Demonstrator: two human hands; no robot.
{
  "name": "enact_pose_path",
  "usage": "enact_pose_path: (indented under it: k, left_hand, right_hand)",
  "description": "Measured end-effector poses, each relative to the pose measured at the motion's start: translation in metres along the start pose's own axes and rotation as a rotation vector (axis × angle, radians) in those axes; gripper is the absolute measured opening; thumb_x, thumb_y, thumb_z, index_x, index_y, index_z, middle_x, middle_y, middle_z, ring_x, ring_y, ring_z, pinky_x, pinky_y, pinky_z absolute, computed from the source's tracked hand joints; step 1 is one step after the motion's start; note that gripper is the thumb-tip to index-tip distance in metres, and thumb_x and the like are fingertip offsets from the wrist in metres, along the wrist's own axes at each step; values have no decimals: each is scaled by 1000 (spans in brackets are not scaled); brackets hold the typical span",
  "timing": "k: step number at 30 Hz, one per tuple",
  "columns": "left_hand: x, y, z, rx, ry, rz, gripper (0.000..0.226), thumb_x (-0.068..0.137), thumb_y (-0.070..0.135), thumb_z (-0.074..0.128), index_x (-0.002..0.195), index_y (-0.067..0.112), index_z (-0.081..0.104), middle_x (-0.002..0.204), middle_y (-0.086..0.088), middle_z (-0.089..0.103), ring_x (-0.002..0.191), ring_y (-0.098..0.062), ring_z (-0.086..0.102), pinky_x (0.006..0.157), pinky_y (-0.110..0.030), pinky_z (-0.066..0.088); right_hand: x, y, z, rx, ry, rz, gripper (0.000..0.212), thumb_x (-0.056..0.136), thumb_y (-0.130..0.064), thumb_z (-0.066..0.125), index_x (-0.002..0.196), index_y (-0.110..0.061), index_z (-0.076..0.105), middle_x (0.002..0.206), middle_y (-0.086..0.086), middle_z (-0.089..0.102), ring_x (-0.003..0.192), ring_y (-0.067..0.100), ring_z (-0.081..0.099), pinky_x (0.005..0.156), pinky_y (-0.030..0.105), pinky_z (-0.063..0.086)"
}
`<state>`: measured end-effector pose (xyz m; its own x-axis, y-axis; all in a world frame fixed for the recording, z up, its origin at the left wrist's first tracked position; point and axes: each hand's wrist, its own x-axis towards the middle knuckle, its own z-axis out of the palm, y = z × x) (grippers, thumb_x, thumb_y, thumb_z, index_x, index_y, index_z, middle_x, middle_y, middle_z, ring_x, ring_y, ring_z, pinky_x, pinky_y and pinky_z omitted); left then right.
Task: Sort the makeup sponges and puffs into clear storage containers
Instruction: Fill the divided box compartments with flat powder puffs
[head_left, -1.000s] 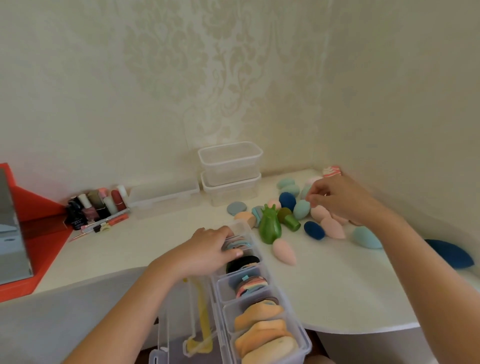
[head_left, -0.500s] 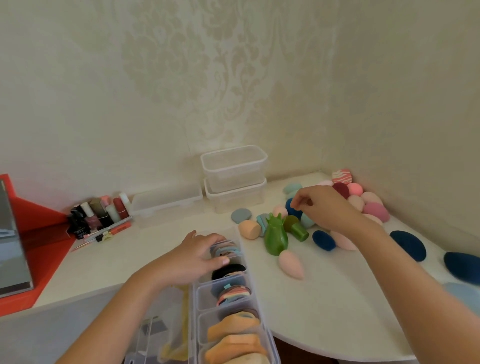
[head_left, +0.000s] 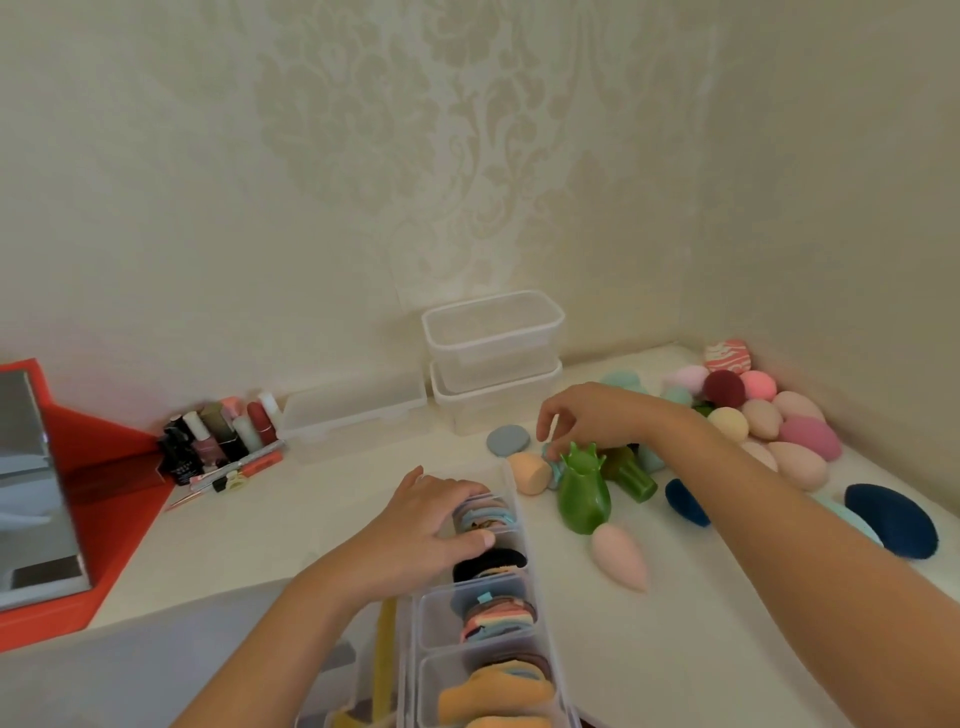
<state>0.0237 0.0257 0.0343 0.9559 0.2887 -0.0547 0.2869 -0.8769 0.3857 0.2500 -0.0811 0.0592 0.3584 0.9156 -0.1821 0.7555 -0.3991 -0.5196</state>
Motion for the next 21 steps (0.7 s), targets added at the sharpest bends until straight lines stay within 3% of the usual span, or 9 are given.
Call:
enact_pose_path:
  k: [4,8,11,14,18,21]
  left_hand:
    - [-1,1,0,-22,21,21,40,94,43,47,132,31,44,132,10,49,128,-4,31,112,-24,-3]
    - [-3,4,1,-31,49,27,36,95,40,45,129,27,47,127,8,51,125,-5,33,111,-22,-4]
    - [-4,8,2,-87,77,6,35,97,41,41,125,24,52,121,6,53,122,-6,35,109,-20,-2]
    - [-5,9,4,-20,80,-23,41,95,50,39,126,26,51,120,4,50,123,-10,35,113,-26,0]
    - [-6,7,6,-39,115,-48,40,96,49,37,127,29,52,119,2,46,124,-13,30,106,-21,9]
    - [-5,6,7,-59,115,-71,39,97,48,36,127,30,53,115,1,46,121,-15,30,101,-23,17]
  right_hand:
    - [3,0,3,115,110,-39,14,84,-12,67,95,-21,65,89,-2,64,65,7,57,58,20,49]
    - [-4,3,-10,160,335,-95,24,90,-7,57,94,-28,69,97,-5,63,84,13,57,67,15,43]
    - [-19,-7,-30,284,499,-89,37,90,5,48,93,-21,74,109,-6,61,95,10,55,70,10,43]
    - [-35,-30,-41,326,605,-136,34,90,5,48,96,-17,74,114,-8,60,100,9,53,74,8,41]
    - [-52,-62,-28,305,336,-215,38,83,9,56,110,-13,71,122,-9,55,107,5,53,75,-4,40]
    - [-53,-76,-4,191,162,-238,42,78,9,62,111,-16,71,118,-10,60,106,6,59,78,0,42]
